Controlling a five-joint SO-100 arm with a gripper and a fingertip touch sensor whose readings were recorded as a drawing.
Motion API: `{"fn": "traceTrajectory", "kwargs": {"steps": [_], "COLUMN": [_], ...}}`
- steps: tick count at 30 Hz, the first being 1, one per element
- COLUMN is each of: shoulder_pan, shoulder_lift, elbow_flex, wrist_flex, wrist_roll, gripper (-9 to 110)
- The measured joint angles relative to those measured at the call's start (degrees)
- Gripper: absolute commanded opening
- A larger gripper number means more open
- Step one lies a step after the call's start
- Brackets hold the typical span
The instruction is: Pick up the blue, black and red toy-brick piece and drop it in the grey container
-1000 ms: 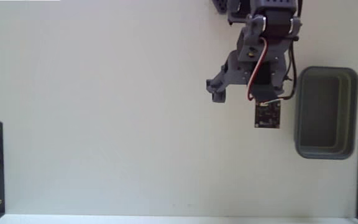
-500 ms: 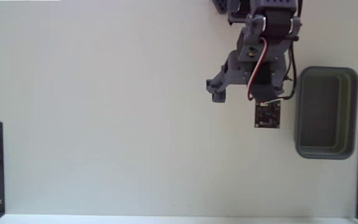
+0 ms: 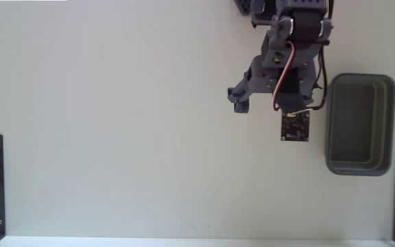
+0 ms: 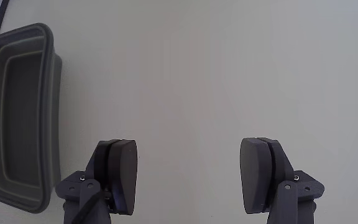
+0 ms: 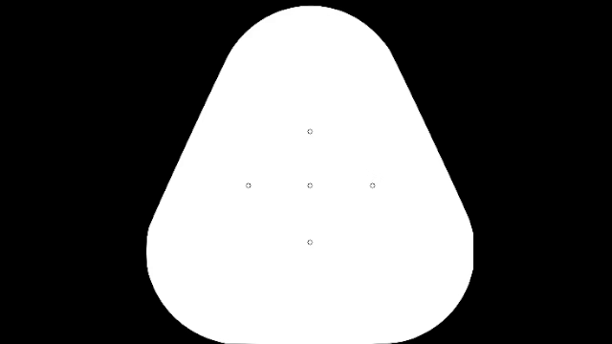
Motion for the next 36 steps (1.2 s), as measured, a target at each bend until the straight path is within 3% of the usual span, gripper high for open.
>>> {"fn": "traceTrajectory", "kwargs": {"steps": [36], "shoulder_pan": [0.0], "shoulder_lift": [0.0], "elbow_flex": [0.0], "wrist_flex": [0.0], "wrist_roll": [0.0], "gripper": [110]}}
